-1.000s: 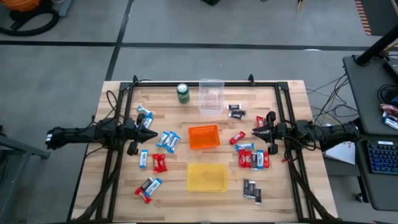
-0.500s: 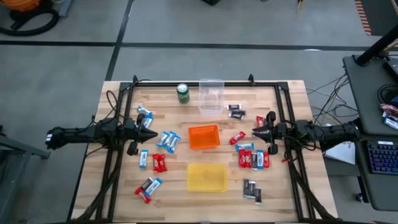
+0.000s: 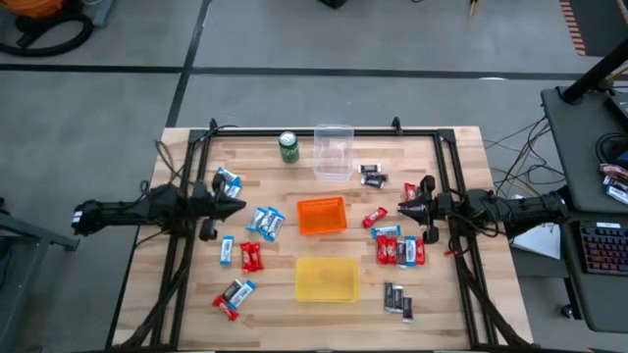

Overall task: Sort candy
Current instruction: Put the red candy into the orange bin

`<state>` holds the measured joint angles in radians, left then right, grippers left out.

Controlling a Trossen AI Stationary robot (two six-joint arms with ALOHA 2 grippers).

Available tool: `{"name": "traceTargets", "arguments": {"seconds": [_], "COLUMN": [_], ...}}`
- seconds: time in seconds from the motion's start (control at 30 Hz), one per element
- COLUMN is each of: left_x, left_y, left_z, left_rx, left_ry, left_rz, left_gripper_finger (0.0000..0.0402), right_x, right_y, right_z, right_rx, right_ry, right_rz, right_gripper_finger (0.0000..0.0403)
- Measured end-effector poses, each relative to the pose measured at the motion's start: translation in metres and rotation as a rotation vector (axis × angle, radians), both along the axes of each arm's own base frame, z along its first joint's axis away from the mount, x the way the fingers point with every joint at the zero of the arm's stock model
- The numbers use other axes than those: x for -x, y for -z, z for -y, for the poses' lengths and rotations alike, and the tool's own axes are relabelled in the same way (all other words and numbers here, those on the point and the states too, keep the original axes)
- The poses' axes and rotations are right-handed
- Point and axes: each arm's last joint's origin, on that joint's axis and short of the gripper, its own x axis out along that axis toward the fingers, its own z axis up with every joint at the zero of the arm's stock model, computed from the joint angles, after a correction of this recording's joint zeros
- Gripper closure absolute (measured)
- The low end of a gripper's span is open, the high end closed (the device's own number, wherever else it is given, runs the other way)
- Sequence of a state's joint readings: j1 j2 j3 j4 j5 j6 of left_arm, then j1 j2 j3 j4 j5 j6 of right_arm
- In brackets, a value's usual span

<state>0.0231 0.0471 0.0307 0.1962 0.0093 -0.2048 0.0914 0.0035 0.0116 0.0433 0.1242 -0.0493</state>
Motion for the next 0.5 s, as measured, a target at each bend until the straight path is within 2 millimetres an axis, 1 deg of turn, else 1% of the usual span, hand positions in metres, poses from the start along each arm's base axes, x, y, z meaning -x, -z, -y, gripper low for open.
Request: {"name": "traceTargets", "arguments": {"seconds": [0.13,0.23,0.33,0.43,0.5], "left_x": [0.003,0.005,0.005,0.004,0.002], "left_y": [-0.012,-0.019,-0.019,-0.016,-0.015], "left_z": [0.000,0.000,0.000,-0.002,-0.004], "left_rx": [0.005,0.004,-0.008,-0.096,-0.082], "left_ry": [-0.001,-0.006,-0.014,-0.097,-0.151], "left_rz": [0.133,0.199,0.199,0.169,0.146], "left_gripper_finger": [0.0394,0.0394,0.0394,0.0394,0.0394], "right_x": [0.001,0.001,0.001,0.001,0.001], "right_y": [-0.006,-0.010,-0.011,-0.011,-0.011], "right_z": [0.000,0.000,0.000,0.000,0.000], "right_rx": [-0.166,-0.297,-0.336,-0.336,-0.336], "right_ry": [-0.010,-0.027,-0.033,-0.033,-0.034], "right_rz": [0.067,0.114,0.125,0.126,0.126], "right_gripper_finger": [0.0335,0.0335,0.0335,0.0335,0.0335]}}
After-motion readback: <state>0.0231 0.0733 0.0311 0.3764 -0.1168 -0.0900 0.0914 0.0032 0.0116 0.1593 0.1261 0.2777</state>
